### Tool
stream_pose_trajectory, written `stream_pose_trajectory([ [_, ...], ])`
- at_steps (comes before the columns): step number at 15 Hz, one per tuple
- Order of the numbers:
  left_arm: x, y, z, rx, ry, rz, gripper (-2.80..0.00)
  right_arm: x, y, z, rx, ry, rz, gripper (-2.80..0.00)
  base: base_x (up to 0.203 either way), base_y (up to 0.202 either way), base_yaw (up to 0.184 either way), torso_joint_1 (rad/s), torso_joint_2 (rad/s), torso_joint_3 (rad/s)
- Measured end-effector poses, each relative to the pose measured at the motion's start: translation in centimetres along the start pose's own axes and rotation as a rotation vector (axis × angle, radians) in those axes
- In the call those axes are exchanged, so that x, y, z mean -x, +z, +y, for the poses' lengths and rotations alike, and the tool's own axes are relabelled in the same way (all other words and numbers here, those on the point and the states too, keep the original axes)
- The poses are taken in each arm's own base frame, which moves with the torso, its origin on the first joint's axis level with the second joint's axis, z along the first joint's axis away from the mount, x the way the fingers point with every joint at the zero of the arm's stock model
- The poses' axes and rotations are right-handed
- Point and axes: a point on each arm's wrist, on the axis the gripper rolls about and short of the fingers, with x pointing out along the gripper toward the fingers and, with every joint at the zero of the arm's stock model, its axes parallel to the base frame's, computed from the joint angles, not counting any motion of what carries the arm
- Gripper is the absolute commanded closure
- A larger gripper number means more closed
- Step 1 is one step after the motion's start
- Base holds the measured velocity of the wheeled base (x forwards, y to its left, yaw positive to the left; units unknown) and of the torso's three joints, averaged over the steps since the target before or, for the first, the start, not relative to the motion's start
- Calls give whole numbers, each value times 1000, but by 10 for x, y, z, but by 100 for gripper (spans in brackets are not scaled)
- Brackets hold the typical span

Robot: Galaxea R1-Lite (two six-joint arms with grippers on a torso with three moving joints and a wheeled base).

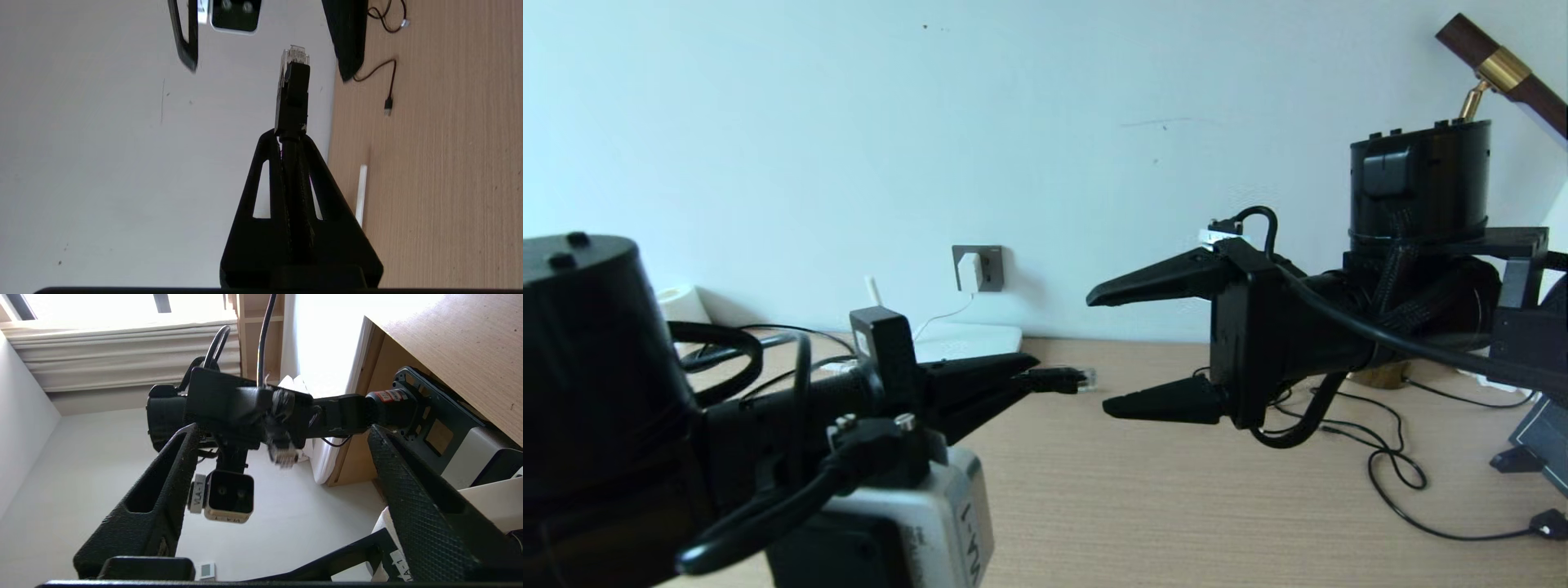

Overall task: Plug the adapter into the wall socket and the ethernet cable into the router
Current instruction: Hand it to the other hand

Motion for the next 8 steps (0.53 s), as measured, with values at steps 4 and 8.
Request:
stream_pose_trajectory([
  [4, -8, 3, 3, -2, 15, -14, 0, -5, 6, 2, 7, 7, 7, -280, 0, 0, 0, 0, 0, 0],
  [8, -12, 3, 3, 0, 11, -14, 0, -10, 8, 9, -2, 32, 13, 0, 0, 0, 0, 0, 0, 0],
])
